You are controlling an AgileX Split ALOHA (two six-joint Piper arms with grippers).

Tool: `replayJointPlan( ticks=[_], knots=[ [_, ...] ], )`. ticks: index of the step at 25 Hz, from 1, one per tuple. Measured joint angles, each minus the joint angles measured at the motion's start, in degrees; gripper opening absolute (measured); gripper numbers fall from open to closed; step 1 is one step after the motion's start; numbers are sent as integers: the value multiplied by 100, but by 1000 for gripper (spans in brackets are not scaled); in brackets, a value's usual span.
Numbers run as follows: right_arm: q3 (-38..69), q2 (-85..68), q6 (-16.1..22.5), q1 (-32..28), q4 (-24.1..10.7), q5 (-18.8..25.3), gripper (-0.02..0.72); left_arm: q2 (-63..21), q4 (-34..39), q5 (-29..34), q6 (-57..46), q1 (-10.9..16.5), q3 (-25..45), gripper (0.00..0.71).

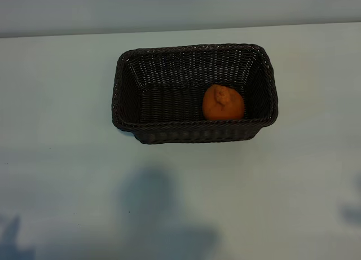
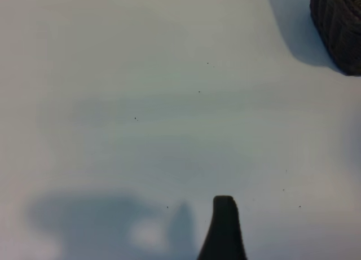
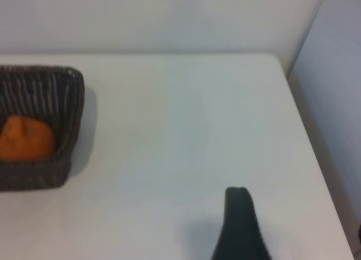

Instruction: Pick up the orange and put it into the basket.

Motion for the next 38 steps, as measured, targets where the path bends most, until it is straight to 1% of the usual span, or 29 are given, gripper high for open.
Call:
replayJointPlan(
  ticks=[3,11,19,21,25,29,31,38],
  knots=[
    [281,-442,78,0,21,-56,482,0,0,0,0,0,0,589],
    [991,-1080,116,120,62,-44,481,0,0,0,-10,0,0,589],
    [2241,-1132,116,167,20,-27,481,0,0,0,-5,0,0,589],
    [2460,-1127,116,233,25,-93,481,0,0,0,-5,0,0,589],
    [2595,-1127,116,238,22,-269,481,0,0,0,-5,0,0,589],
    [2677,-1127,116,238,-110,-467,481,0,0,0,-5,0,0,589],
    [2788,-1127,116,238,-136,-639,481,0,0,0,-5,0,0,589],
    [2796,-1127,154,238,-152,-726,481,0,0,0,-5,0,0,589]
  ],
)
